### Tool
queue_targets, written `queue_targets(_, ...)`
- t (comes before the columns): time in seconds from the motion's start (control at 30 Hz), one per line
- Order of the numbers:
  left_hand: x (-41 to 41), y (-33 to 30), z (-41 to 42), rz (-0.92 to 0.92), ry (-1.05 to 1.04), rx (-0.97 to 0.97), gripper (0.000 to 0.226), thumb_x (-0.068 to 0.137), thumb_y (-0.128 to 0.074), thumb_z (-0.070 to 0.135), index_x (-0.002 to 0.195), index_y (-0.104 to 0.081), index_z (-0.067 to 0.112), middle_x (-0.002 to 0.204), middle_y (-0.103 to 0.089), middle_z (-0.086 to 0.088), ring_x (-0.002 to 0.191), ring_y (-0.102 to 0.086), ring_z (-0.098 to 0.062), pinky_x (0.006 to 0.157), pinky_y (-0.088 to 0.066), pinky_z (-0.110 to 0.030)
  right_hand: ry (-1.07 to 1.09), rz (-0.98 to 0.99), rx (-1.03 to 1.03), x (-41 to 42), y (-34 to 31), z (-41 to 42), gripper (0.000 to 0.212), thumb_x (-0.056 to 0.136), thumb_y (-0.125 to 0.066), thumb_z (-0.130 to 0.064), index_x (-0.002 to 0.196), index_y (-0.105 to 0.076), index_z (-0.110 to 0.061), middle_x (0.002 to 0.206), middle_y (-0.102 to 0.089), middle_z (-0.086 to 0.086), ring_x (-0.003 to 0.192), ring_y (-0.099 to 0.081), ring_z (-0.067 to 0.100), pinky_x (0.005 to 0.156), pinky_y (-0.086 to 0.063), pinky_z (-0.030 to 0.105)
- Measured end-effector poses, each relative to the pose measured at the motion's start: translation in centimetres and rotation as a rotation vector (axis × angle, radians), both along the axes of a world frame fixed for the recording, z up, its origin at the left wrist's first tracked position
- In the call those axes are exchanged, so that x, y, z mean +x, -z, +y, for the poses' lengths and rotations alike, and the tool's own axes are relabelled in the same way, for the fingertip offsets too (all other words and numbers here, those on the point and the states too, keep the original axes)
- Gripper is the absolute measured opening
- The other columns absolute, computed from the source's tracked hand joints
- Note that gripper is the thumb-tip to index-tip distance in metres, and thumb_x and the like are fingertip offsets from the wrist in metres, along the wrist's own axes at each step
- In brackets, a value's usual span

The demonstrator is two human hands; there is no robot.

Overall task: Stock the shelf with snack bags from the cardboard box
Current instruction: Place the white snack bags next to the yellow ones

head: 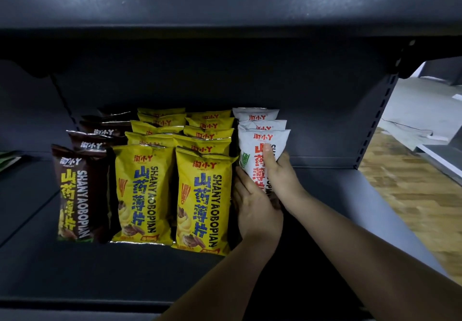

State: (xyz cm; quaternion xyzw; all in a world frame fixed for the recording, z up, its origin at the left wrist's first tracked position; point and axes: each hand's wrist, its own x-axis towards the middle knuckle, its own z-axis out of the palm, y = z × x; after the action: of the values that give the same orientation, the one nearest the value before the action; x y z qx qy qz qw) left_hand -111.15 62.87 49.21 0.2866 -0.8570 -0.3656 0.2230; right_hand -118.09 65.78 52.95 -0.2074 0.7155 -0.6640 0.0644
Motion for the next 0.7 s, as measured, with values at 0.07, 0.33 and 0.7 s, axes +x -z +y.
queue_targets(0.07, 0.1, 0.0, 0.0, 0.016, 0.002, -0.005, 0.099, 0.081, -0.062, 0.023, 0.149, 0.009, 0.009, 0.151, -0.016, -0.011, 0.142, -0.015, -0.026, 0.116, -0.021, -0.039, -0.094, 0.028, 0.013, 0.3, 0.6, 0.8, 0.005, 0.095, -0.056, -0.024, 0.099, -0.053, -0.027, 0.096, -0.065, -0.012, 0.078, -0.064, -0.008, 0.064, -0.048, 0.006)
queue_targets(0.33, -0.3, 0.3, 0.0, 0.081, -0.036, -0.020, 0.082, 0.091, -0.053, 0.021, 0.149, 0.004, 0.009, 0.149, -0.024, -0.013, 0.140, -0.022, -0.027, 0.115, -0.023, -0.040, -0.108, 0.089, 0.206, -0.4, 2.7, 1.2, 0.067, 0.068, -0.069, -0.060, 0.122, -0.054, -0.024, 0.115, -0.065, -0.007, 0.105, -0.063, 0.006, 0.086, -0.051, 0.025)
queue_targets(0.7, 4.5, -1.7, 2.6, 0.283, 0.114, -0.143, 0.059, 0.091, -0.044, 0.008, 0.146, -0.023, 0.002, 0.151, -0.024, -0.014, 0.142, -0.021, -0.024, 0.117, -0.015, -0.025, 0.113, 0.060, 0.330, 0.4, 2.6, 2.4, 0.091, 0.054, -0.057, -0.079, 0.119, -0.059, -0.016, 0.111, -0.066, 0.005, 0.103, -0.064, 0.018, 0.090, -0.054, 0.039)
